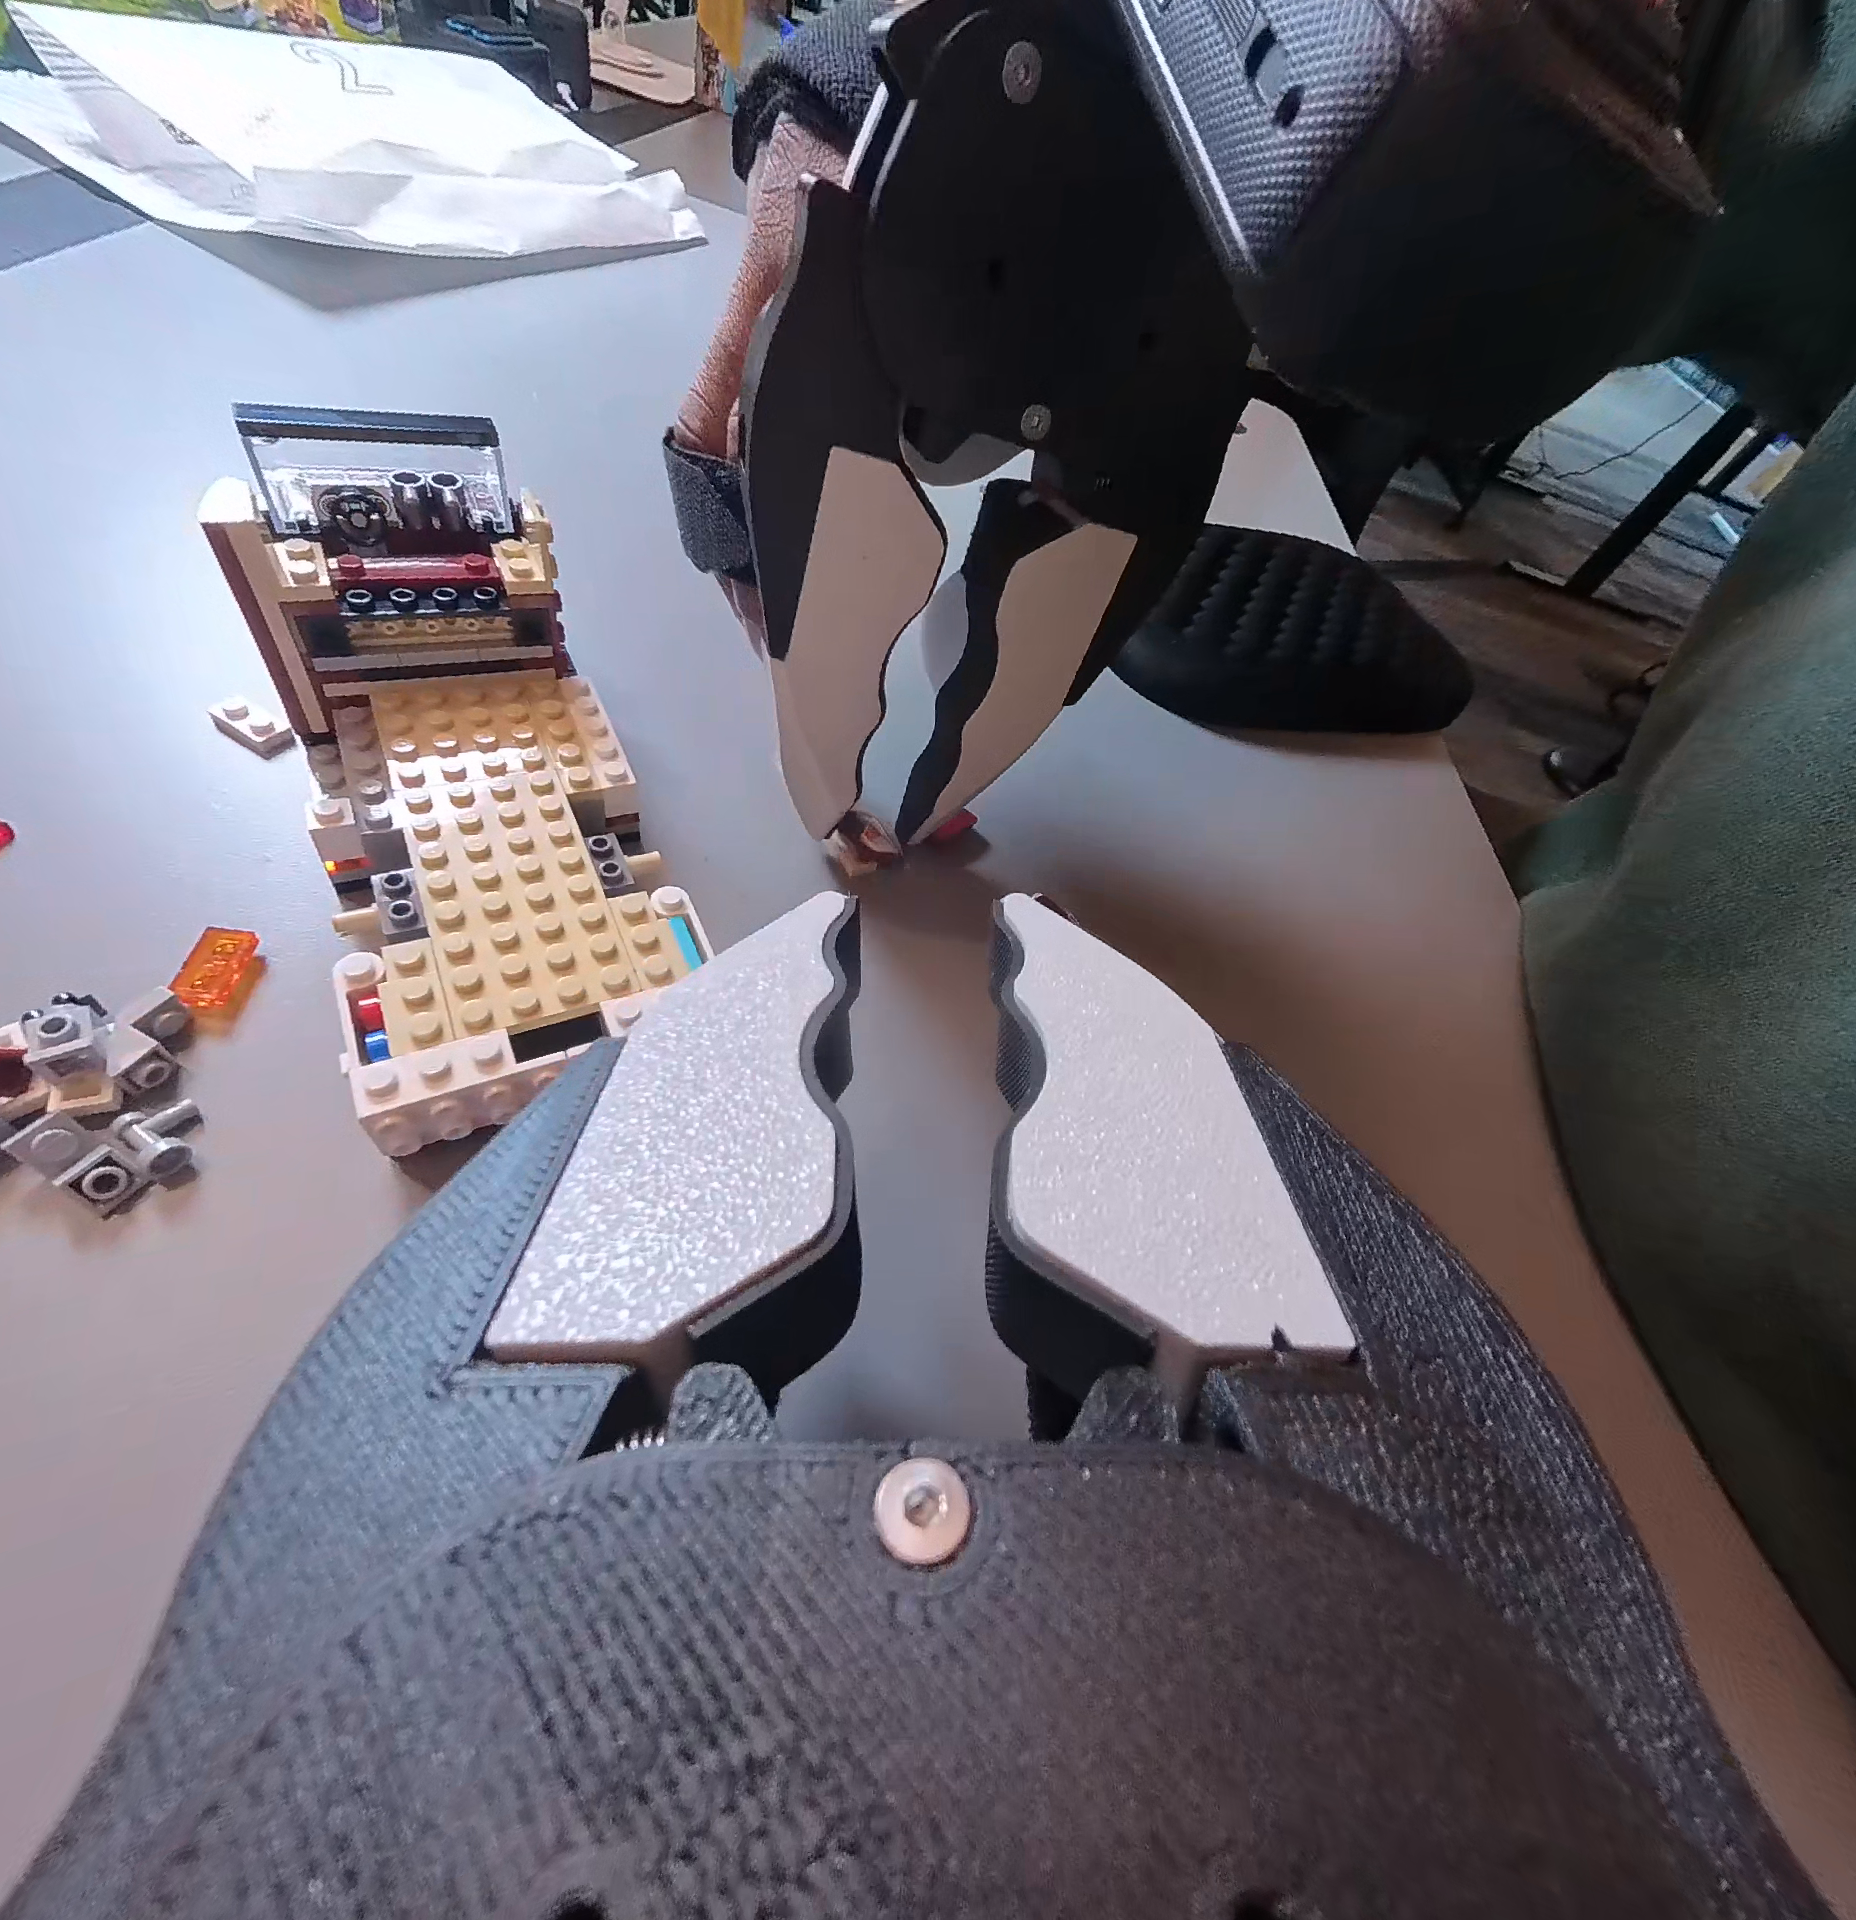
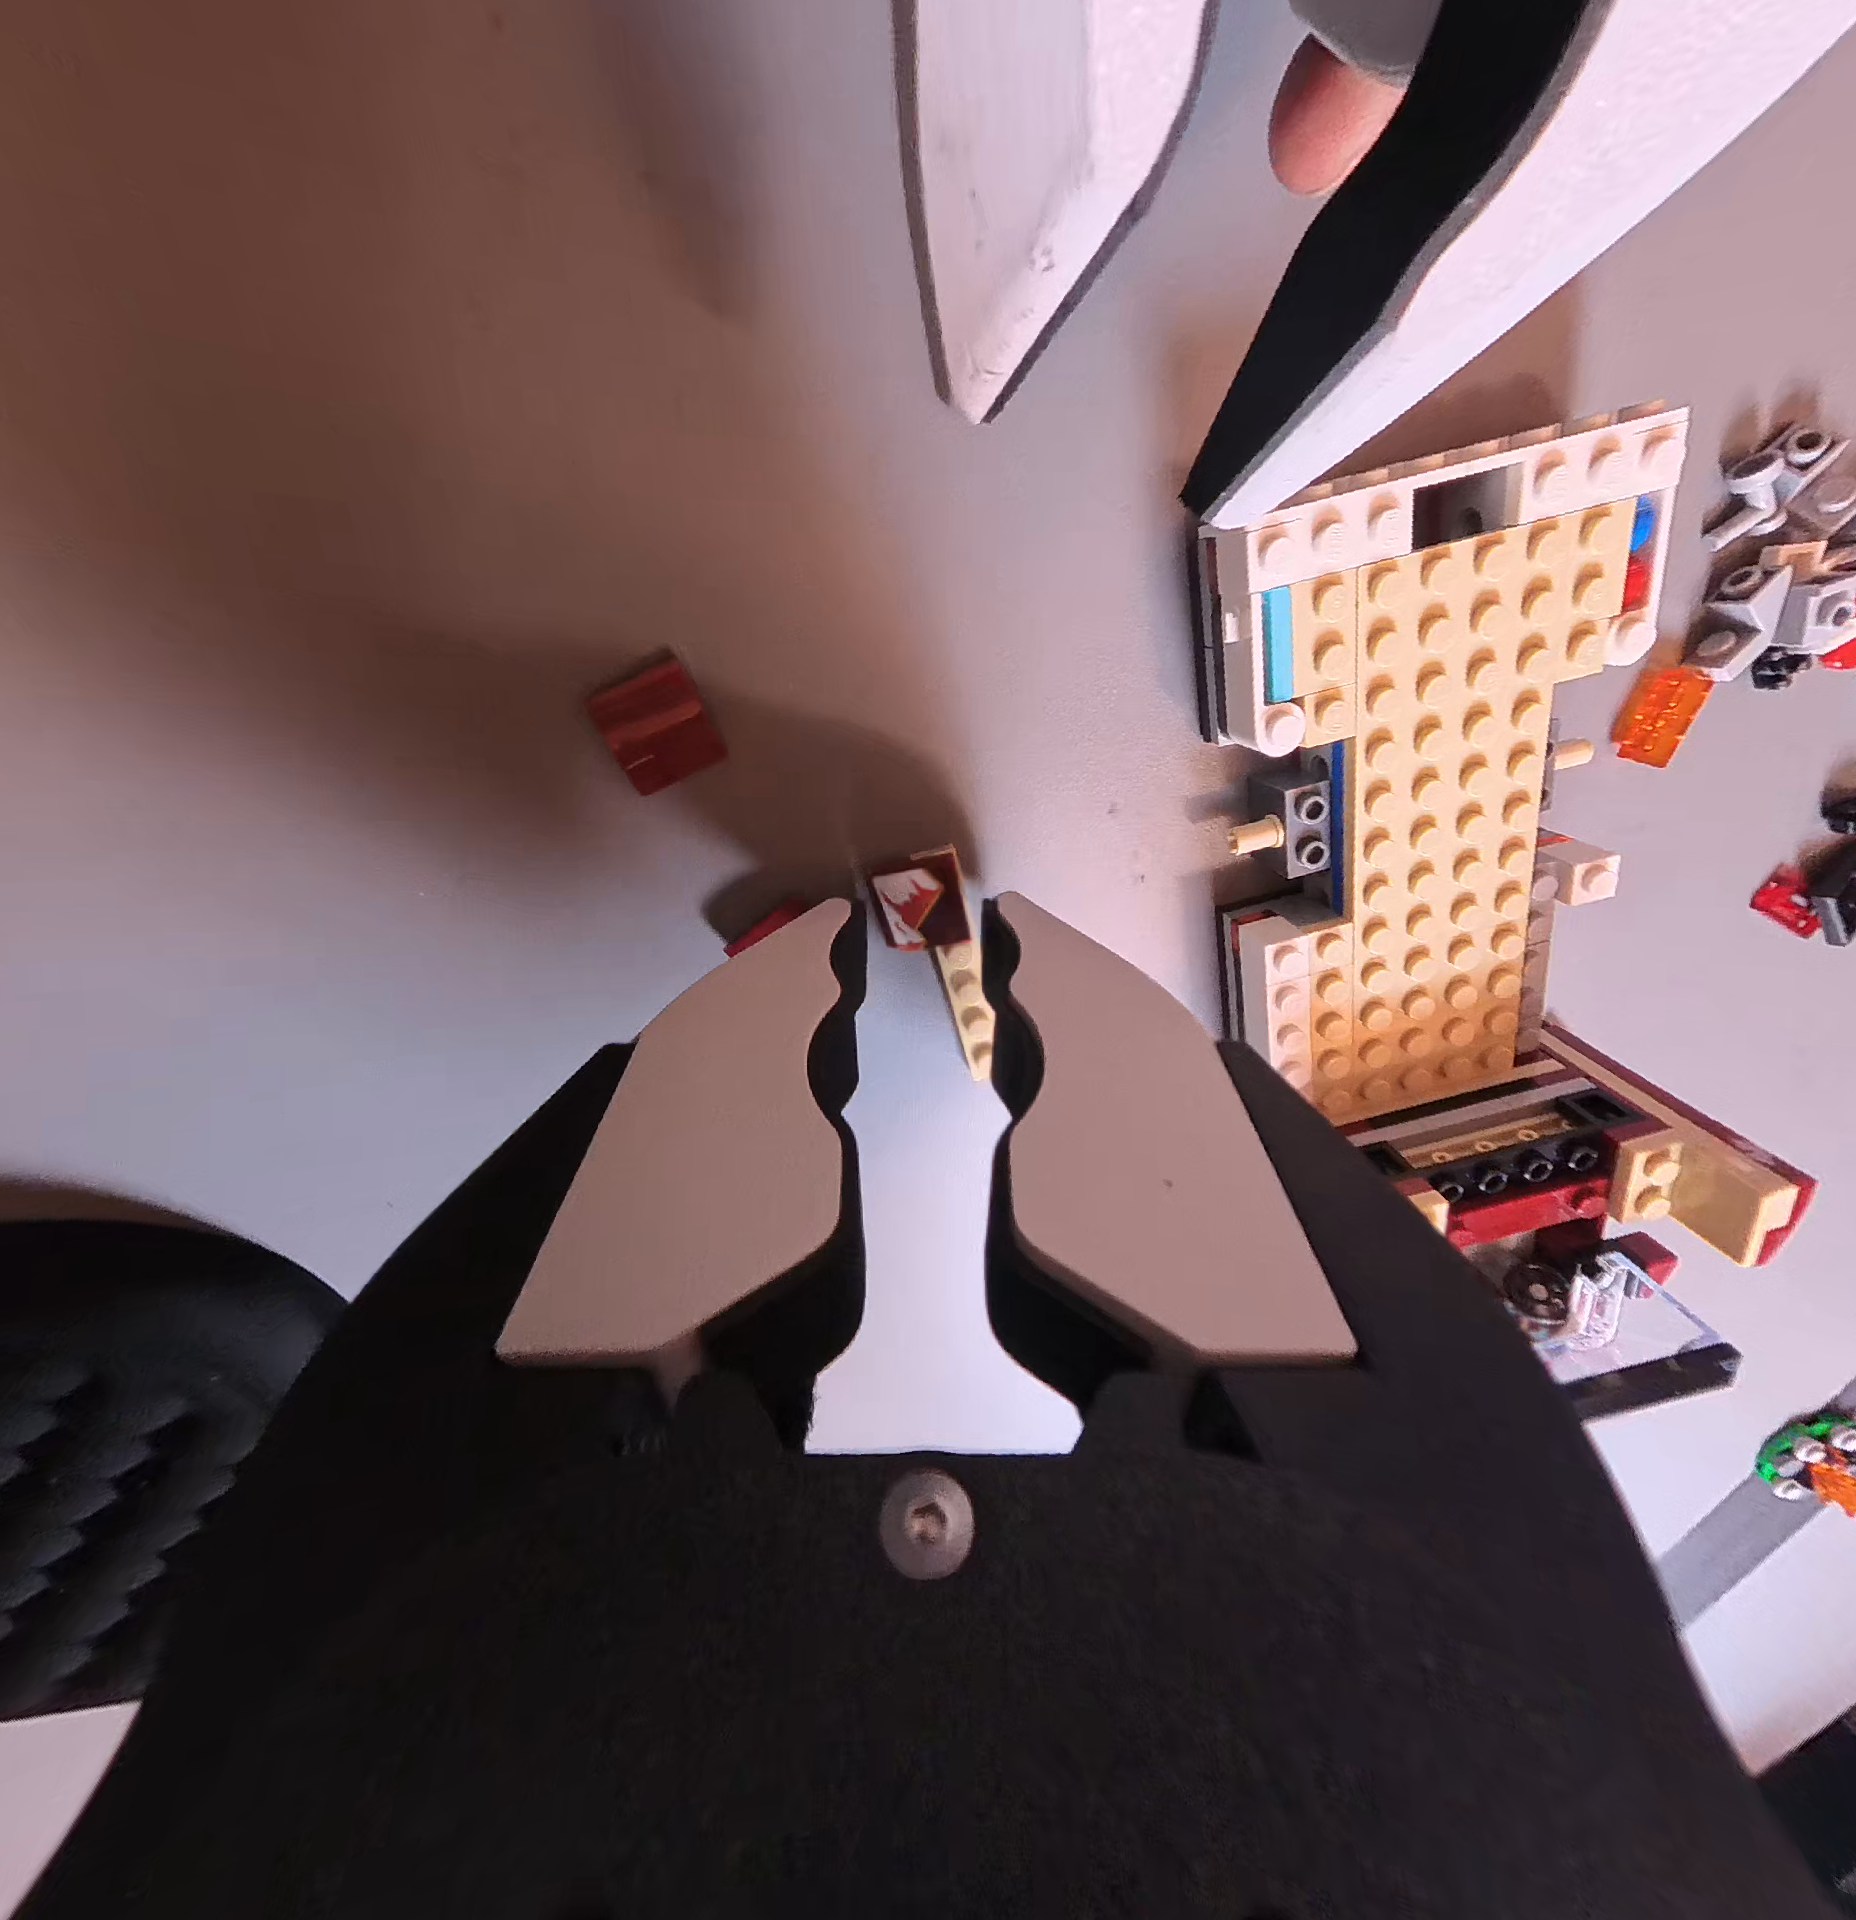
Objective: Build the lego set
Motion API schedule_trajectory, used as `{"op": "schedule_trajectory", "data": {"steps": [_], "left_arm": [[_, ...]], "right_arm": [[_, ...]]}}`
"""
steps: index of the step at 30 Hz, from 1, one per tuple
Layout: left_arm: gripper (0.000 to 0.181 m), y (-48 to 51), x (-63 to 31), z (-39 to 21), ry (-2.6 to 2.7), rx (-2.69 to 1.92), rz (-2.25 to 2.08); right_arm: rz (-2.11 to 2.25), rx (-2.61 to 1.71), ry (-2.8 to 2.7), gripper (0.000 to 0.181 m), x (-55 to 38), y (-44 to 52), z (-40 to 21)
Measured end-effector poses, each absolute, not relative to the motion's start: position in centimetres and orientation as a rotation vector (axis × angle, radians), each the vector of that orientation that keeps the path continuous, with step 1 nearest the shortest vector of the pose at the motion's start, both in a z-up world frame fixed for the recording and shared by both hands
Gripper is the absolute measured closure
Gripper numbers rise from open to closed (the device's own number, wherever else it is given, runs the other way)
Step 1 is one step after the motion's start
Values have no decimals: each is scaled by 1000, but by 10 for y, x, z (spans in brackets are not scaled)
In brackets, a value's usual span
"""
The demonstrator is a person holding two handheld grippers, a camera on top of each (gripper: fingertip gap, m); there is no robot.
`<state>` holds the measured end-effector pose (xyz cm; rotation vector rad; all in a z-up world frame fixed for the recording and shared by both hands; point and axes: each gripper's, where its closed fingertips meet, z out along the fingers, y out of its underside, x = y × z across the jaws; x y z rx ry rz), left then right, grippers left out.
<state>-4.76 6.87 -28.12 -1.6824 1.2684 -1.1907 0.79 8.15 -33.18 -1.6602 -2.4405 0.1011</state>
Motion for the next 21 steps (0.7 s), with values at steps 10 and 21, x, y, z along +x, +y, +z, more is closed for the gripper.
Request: {"op": "schedule_trajectory", "data": {"steps": [10, 21], "left_arm": [[158, 69, -48, -281, 1265, -1688, -1196], [159, 69, -48, -281, 1265, -1691, -1205]], "right_arm": [[134, -1628, -2438, 160, 6, 83, -321], [296, -1744, -2238, 181, 2, 79, -325]]}}
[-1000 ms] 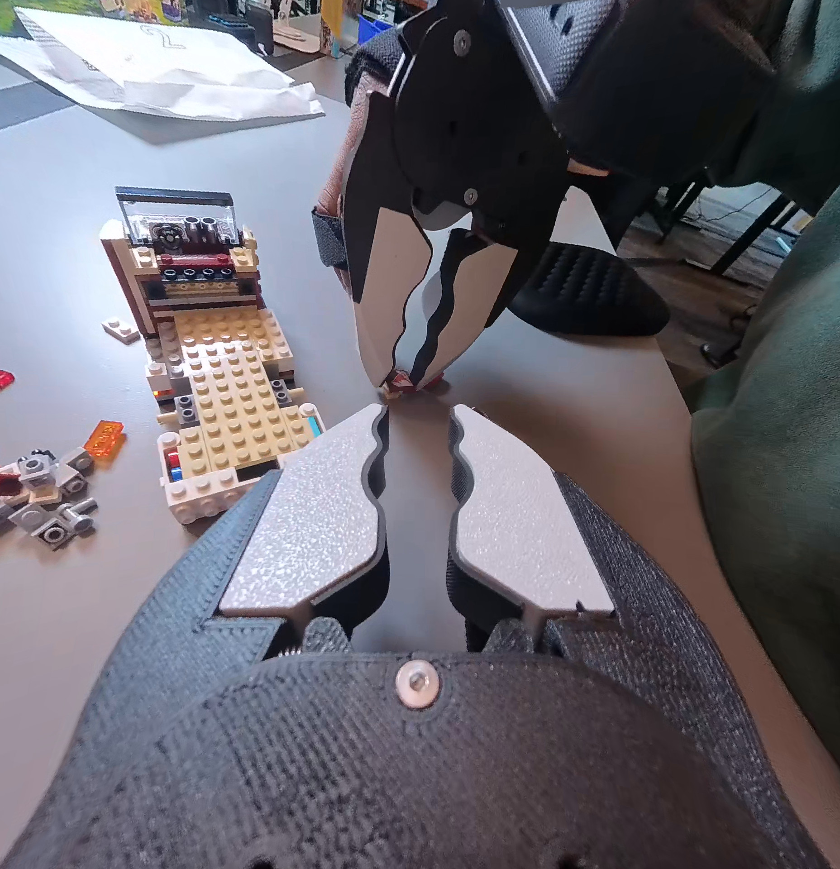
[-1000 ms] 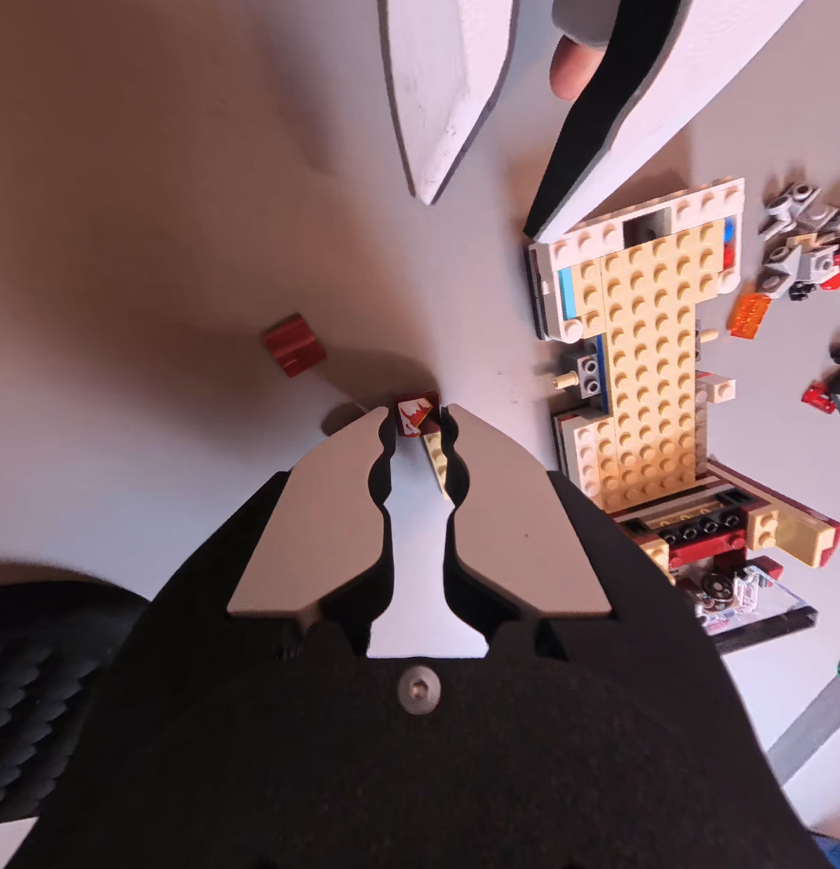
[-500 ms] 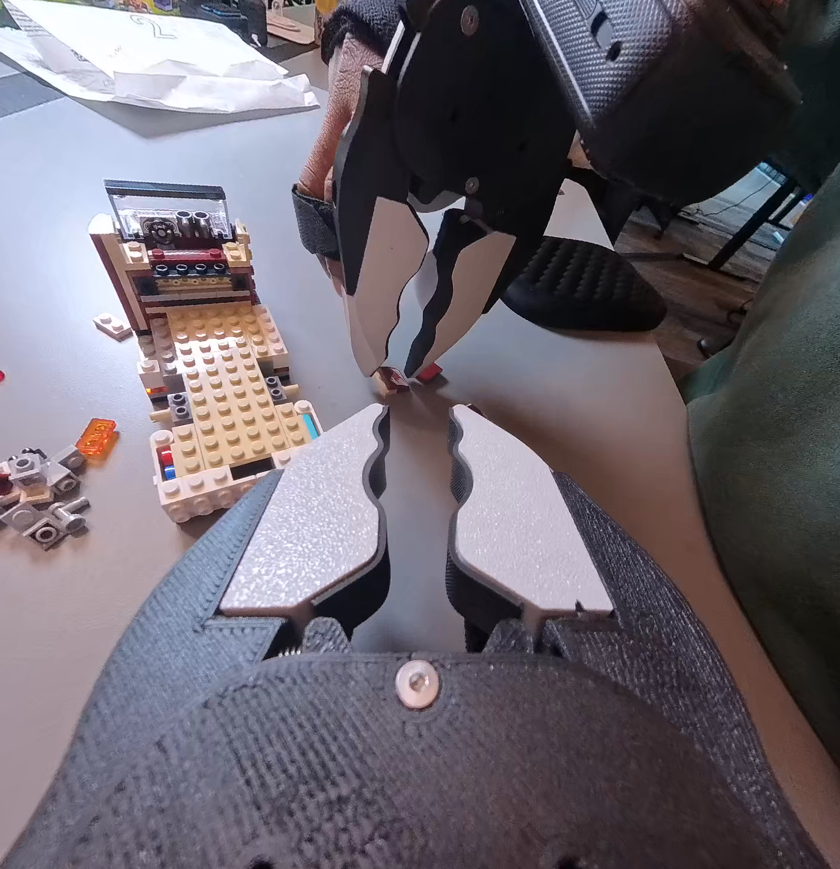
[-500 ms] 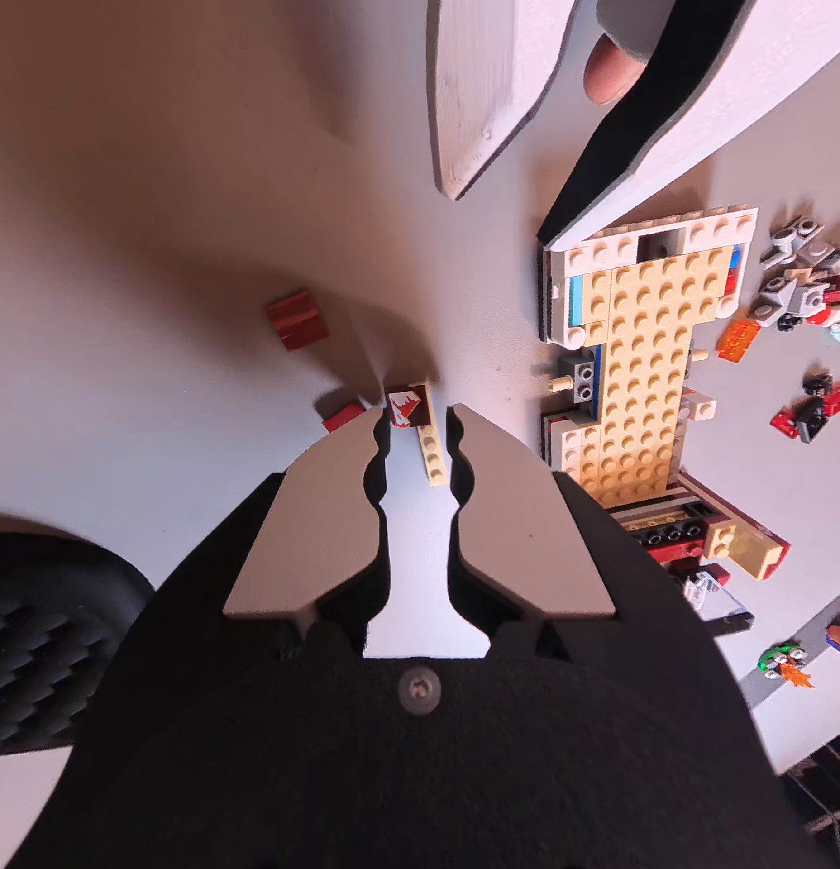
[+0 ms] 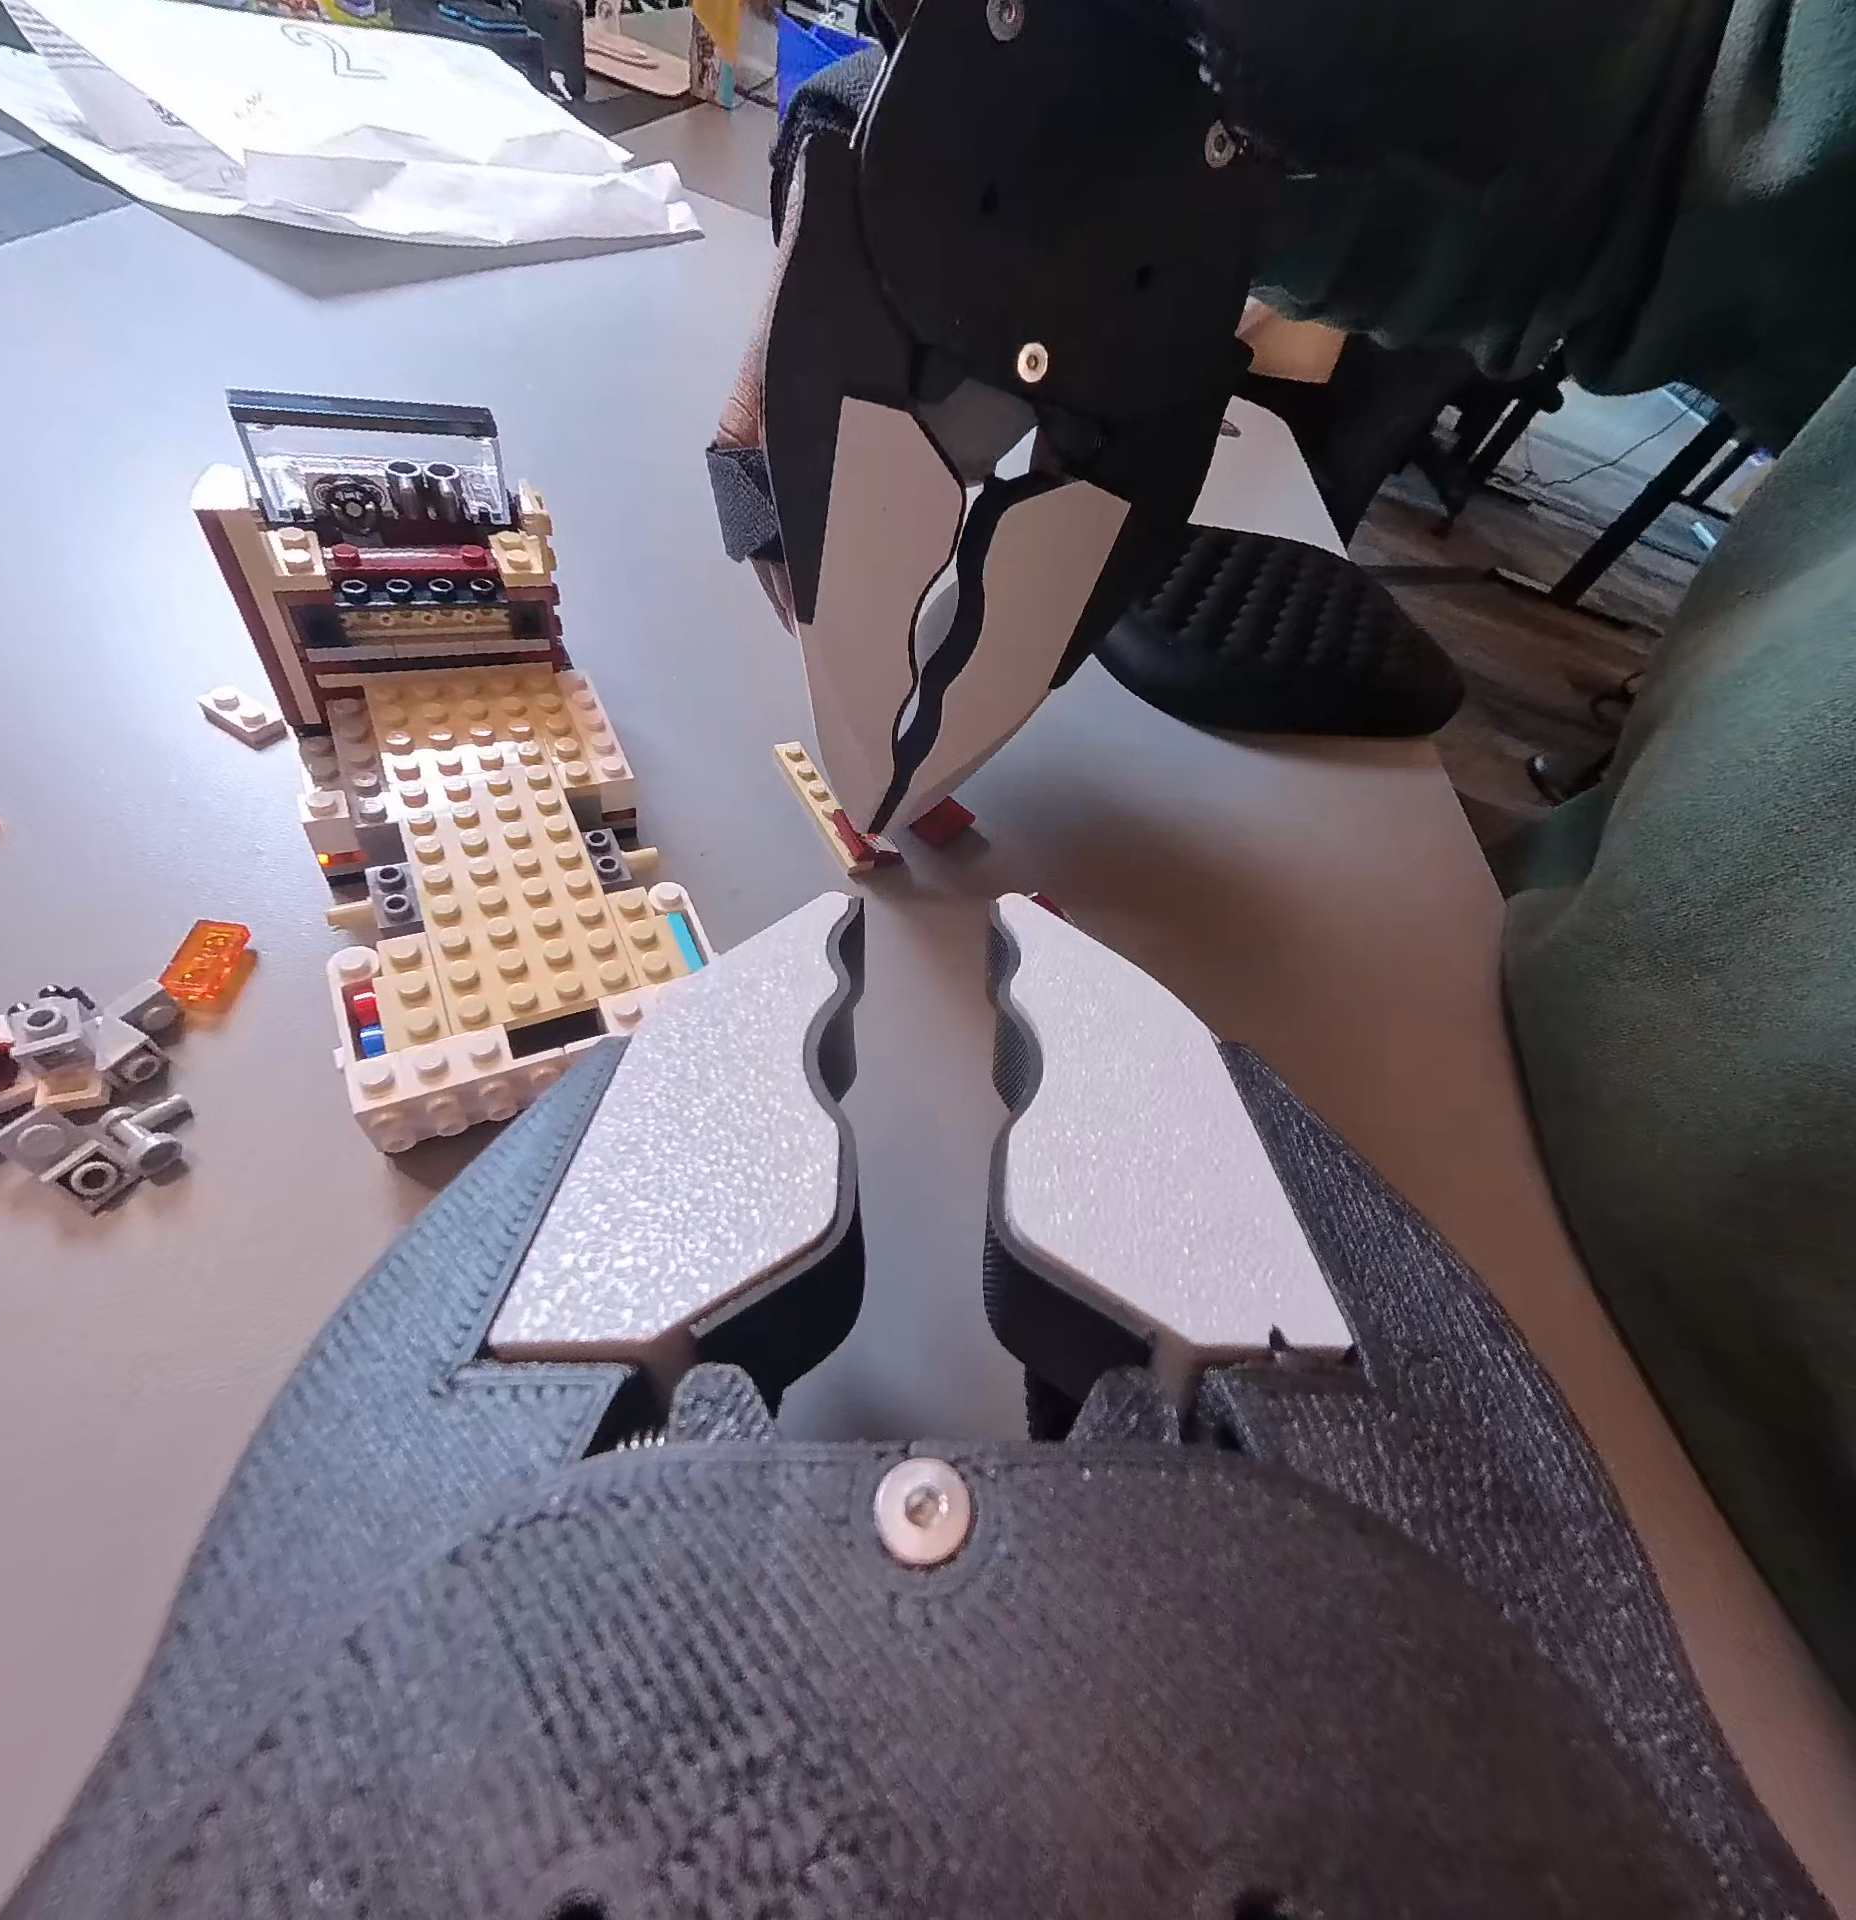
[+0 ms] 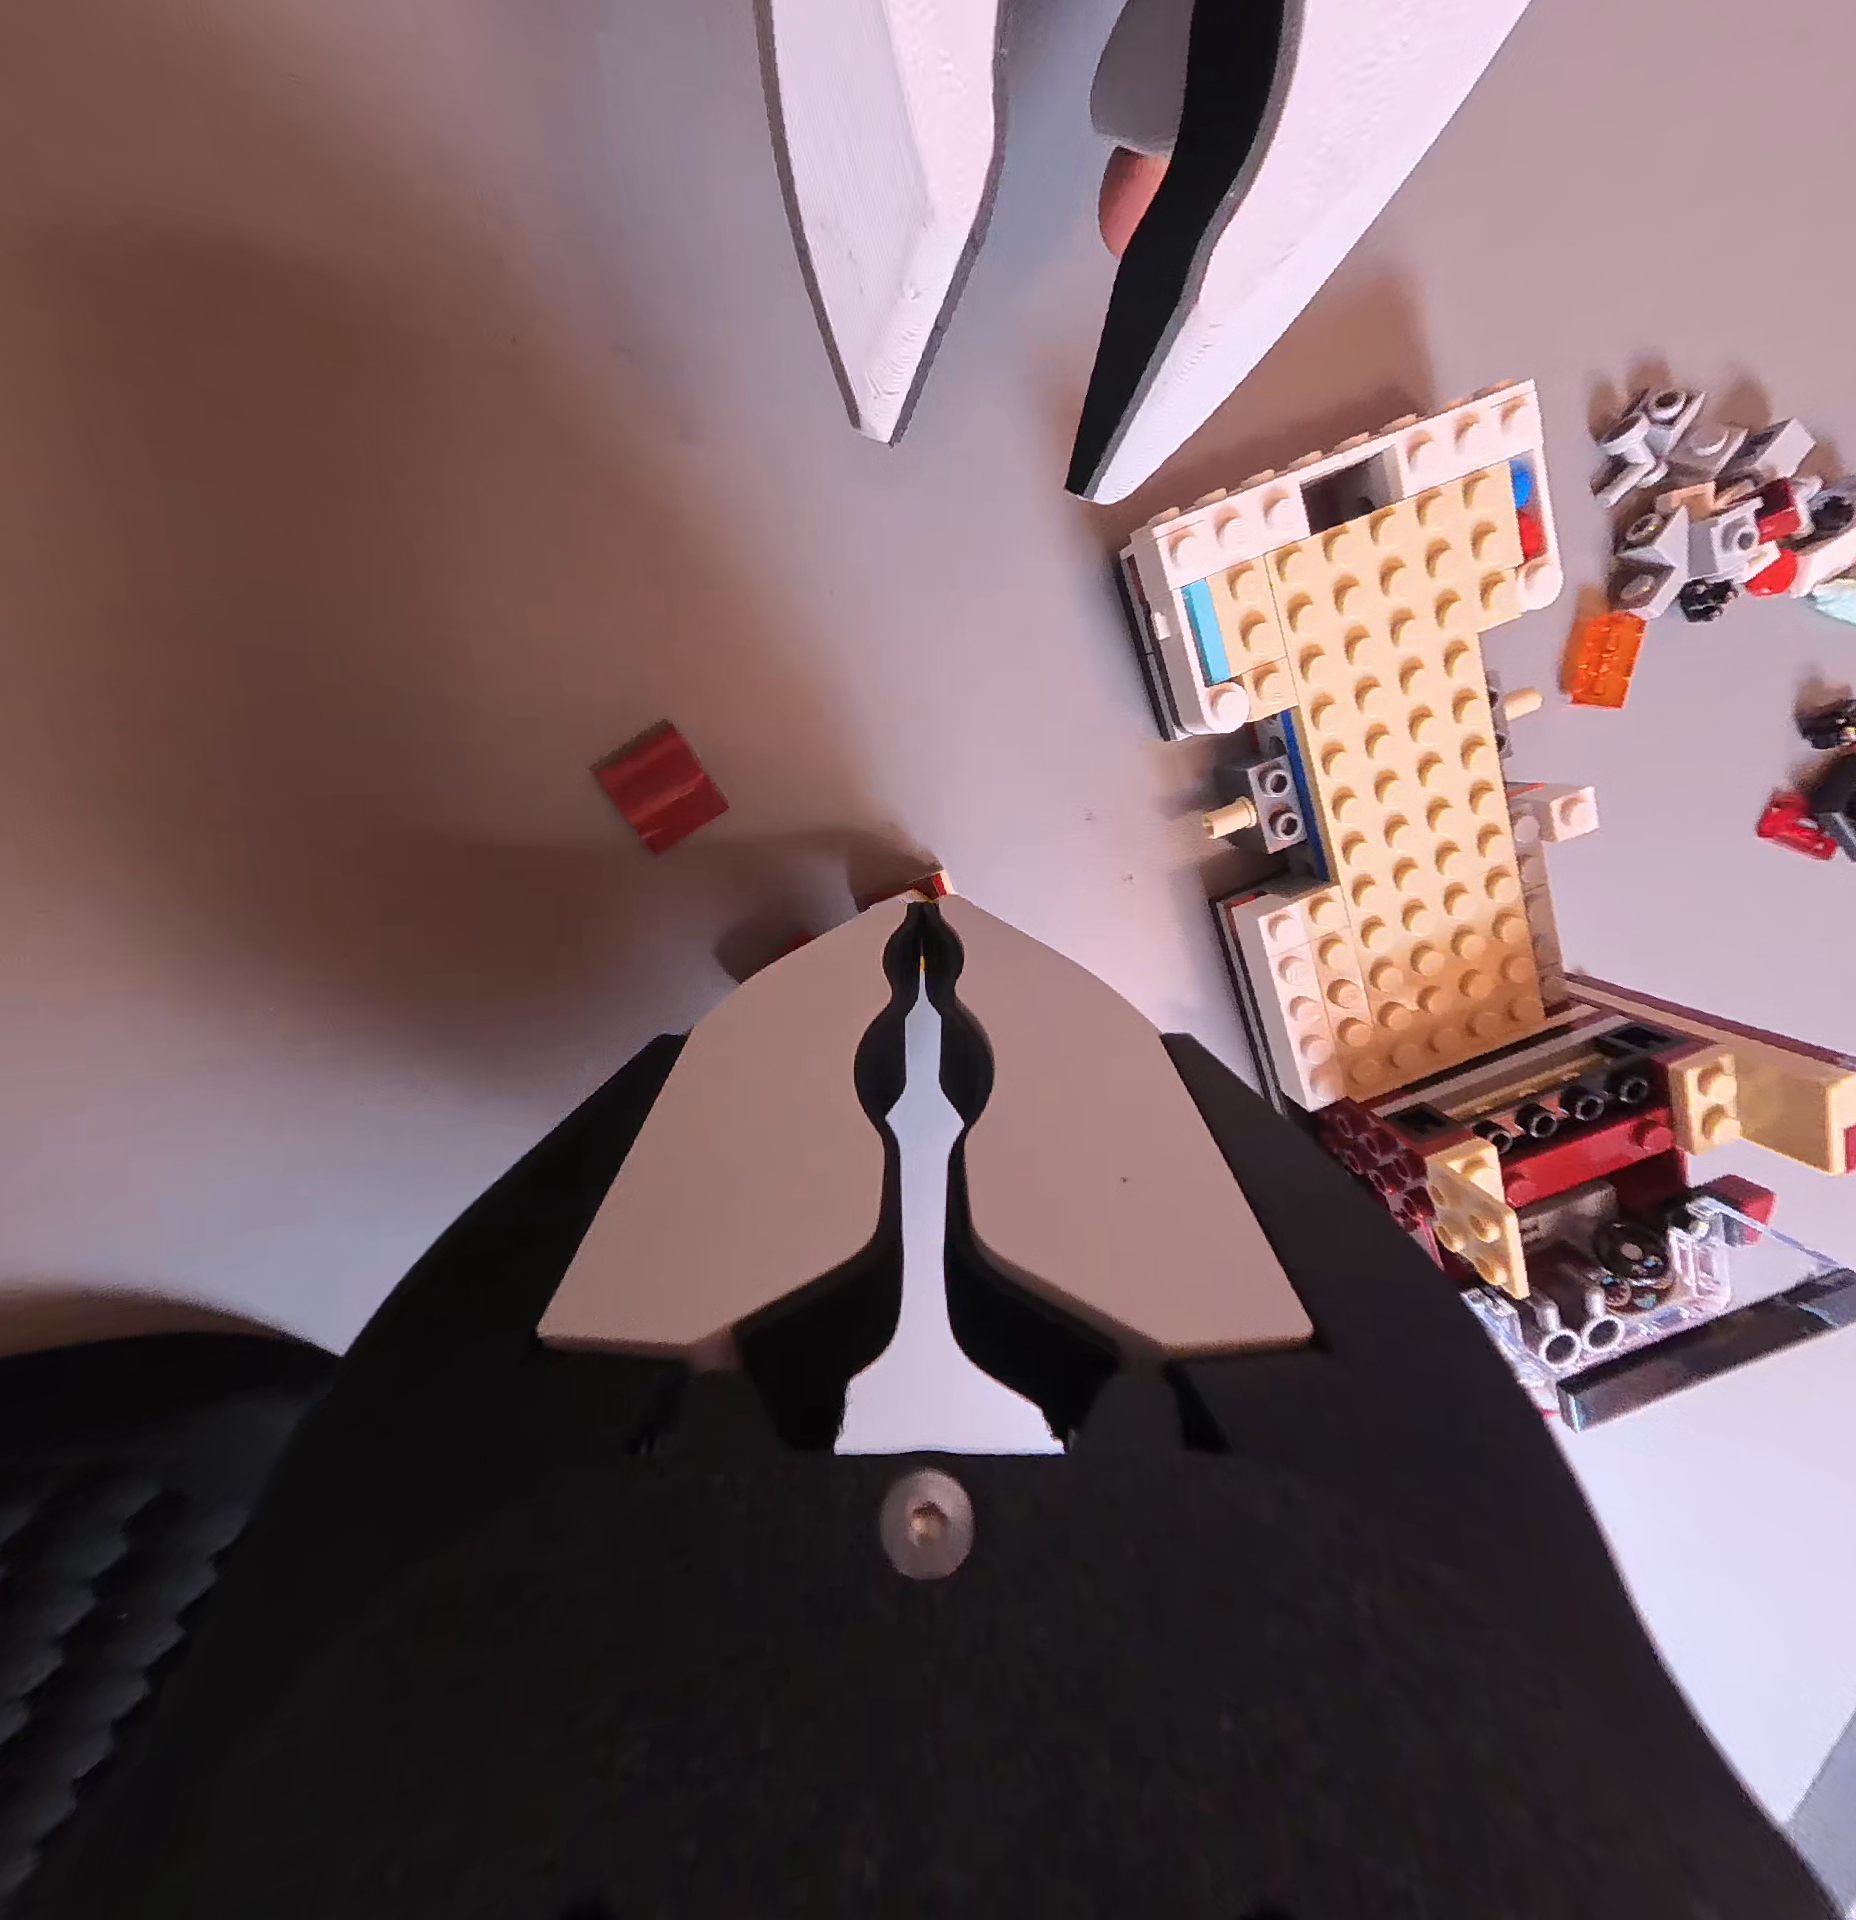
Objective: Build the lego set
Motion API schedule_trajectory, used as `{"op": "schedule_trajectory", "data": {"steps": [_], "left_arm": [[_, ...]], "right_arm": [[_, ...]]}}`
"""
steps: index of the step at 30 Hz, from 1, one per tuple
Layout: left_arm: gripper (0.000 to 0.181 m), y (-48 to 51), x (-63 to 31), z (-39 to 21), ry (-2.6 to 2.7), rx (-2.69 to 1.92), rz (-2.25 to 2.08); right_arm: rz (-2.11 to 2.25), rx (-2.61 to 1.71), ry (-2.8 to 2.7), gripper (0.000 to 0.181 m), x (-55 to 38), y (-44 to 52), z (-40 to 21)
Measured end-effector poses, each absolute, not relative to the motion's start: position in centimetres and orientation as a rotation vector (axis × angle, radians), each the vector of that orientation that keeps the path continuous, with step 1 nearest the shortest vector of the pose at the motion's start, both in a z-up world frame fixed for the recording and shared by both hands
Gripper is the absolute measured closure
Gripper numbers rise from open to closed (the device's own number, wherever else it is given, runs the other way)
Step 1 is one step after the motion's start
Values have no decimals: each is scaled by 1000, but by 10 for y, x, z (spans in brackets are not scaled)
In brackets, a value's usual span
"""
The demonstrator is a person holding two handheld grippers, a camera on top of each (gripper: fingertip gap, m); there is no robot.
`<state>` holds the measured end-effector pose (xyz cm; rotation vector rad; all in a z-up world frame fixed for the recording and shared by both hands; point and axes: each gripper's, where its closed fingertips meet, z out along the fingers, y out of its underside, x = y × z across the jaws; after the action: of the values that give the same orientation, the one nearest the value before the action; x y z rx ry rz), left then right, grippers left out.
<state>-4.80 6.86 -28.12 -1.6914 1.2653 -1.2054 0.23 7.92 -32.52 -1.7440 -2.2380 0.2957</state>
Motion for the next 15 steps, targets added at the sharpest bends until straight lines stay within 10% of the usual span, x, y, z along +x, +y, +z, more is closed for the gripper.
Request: {"op": "schedule_trajectory", "data": {"steps": [15], "left_arm": [[160, 67, -48, -282, 1272, -1694, -1209]], "right_arm": [[252, -1756, -2251, 181, 1, 86, -327]]}}
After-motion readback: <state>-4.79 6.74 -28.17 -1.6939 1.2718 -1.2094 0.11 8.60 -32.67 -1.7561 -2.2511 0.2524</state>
